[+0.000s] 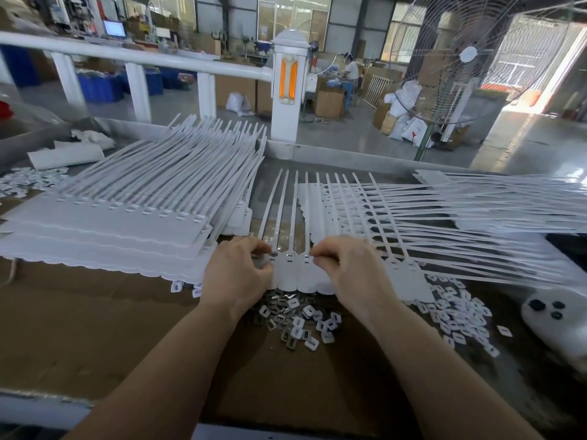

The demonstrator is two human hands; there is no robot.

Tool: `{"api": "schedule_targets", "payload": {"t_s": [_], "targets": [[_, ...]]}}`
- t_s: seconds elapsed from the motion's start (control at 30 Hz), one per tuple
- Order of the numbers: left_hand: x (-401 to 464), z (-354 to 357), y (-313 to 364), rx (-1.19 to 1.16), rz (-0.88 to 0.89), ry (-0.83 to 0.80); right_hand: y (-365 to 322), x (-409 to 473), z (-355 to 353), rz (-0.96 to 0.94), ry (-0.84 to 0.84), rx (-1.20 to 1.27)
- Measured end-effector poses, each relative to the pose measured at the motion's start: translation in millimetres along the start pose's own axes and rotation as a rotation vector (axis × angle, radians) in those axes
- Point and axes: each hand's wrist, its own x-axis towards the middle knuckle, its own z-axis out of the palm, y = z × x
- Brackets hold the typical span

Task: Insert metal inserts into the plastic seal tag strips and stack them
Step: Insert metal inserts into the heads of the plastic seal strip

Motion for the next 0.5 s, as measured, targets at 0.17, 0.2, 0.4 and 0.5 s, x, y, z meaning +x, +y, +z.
{"api": "schedule_targets", "payload": {"t_s": [0.17,0.2,0.4,0.5], "targets": [[0.9,1.0,-0.3,-0.025,-0.014,0.015,-11.5,18.2,26.2,-0.021,0.01,-0.035],[1.1,1.0,-0.3,-0.025,-0.016,0.021,-12.7,21.2,30.1,-0.015,-0.008,-0.044],[1.5,0.4,-0.5,-0.052,-0.014,0.027,-18.3,33.7,44.2,-0.043,-0.062,-0.213],[1.6,0.5,-0.5,-0.06,-0.026,0.031,-21.3,36.6,47.8,-0.083,-0.089,-0.259]]}}
